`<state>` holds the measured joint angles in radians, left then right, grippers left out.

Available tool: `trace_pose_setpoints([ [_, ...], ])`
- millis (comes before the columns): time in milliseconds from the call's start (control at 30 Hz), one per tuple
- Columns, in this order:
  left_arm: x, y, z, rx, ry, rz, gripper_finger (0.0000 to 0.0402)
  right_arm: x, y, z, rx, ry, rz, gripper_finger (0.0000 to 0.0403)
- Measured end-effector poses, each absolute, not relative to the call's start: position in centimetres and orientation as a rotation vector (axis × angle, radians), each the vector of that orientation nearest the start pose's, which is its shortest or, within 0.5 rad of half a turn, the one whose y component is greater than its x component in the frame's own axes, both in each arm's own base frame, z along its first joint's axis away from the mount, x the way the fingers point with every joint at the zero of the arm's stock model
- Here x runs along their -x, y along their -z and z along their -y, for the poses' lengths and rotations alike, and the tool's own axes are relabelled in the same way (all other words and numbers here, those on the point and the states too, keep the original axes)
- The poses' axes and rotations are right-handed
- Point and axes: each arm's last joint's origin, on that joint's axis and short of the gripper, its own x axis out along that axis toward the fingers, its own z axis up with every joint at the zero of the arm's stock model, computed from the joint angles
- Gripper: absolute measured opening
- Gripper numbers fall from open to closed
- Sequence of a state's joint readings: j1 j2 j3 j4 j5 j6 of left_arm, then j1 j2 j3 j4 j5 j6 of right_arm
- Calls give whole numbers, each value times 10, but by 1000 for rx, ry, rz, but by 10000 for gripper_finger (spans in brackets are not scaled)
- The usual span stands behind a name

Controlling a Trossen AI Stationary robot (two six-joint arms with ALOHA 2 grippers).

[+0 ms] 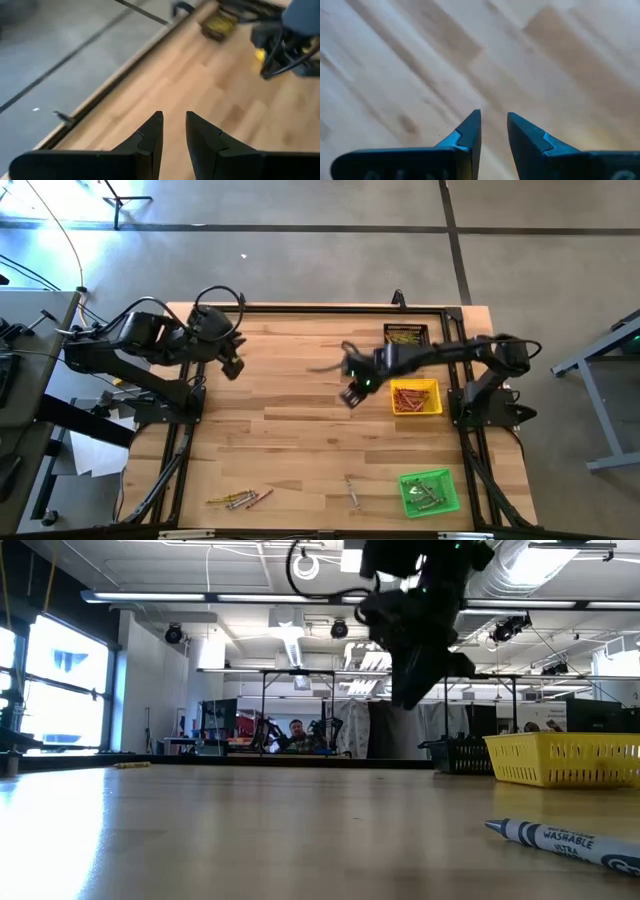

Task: Sort crayons
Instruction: Put the gray crayon into the green bin

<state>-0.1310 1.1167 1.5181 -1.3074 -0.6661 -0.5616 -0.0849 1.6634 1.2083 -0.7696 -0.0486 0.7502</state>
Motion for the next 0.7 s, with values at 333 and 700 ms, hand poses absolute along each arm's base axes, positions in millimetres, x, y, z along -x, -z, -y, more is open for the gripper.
trace_pose_setpoints([
  [333,-161,-417,7,-2,-478,-827,70,-336,-208,-80,-1042,597,-1018,77],
  [700,-157,-418,8,-131,-341,-867,70,-338,-172,-175,-1335,509,-1050,78],
])
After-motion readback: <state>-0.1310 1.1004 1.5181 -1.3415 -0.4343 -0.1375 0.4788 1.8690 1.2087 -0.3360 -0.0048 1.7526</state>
